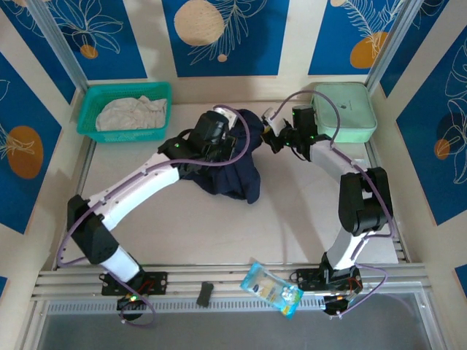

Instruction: Fold and stack the t-shirts

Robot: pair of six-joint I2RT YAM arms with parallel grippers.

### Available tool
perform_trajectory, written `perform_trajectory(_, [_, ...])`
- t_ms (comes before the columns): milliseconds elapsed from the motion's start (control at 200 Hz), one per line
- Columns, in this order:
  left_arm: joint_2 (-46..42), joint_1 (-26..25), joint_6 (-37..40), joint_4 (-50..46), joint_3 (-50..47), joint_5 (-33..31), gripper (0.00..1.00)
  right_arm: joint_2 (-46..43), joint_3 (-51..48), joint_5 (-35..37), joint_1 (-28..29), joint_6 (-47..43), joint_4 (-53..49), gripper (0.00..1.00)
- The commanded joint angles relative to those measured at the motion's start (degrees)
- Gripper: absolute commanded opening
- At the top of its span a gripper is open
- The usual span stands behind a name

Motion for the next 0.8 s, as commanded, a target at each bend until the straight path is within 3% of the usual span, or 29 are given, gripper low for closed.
perform_trajectory(0, [-4.12, 0.17, 3.95, 5.96, -1.87, -9.37, 0.00, 1.35, 5.17, 6.16, -0.48, -0.64, -2.59, 0.00])
perform_trajectory(85, [-2.72, 0.93, 8.20, 9.85, -1.18, -14.11, 0.00, 2.86, 11.66, 9.82, -1.42, -0.95, -5.09, 0.00])
perform_trajectory(210, [4.02, 3.11, 13.94, 17.35, 4.51, -16.00, 0.00, 7.17, 26.50, 15.57, -2.65, -1.24, -12.61, 0.00])
perform_trajectory(395, [20.19, 4.93, 21.04, 23.37, 23.59, -19.42, 0.00, 15.08, 48.75, 24.75, -3.85, -1.40, -22.14, 0.00])
perform_trajectory(510, [28.00, 4.90, 24.24, 25.07, 34.43, -21.38, 0.00, 17.78, 57.35, 27.80, -4.55, -0.11, -25.82, 0.00])
perform_trajectory(670, [28.82, 4.24, 27.23, 29.71, 35.83, -22.30, 0.00, 12.41, 54.00, 28.75, -4.56, 1.44, -25.81, 0.00])
perform_trajectory(795, [22.61, 2.60, 30.18, 39.32, 22.13, -23.38, 0.00, 1.35, 35.40, 29.41, -3.19, 2.17, -20.33, 0.00])
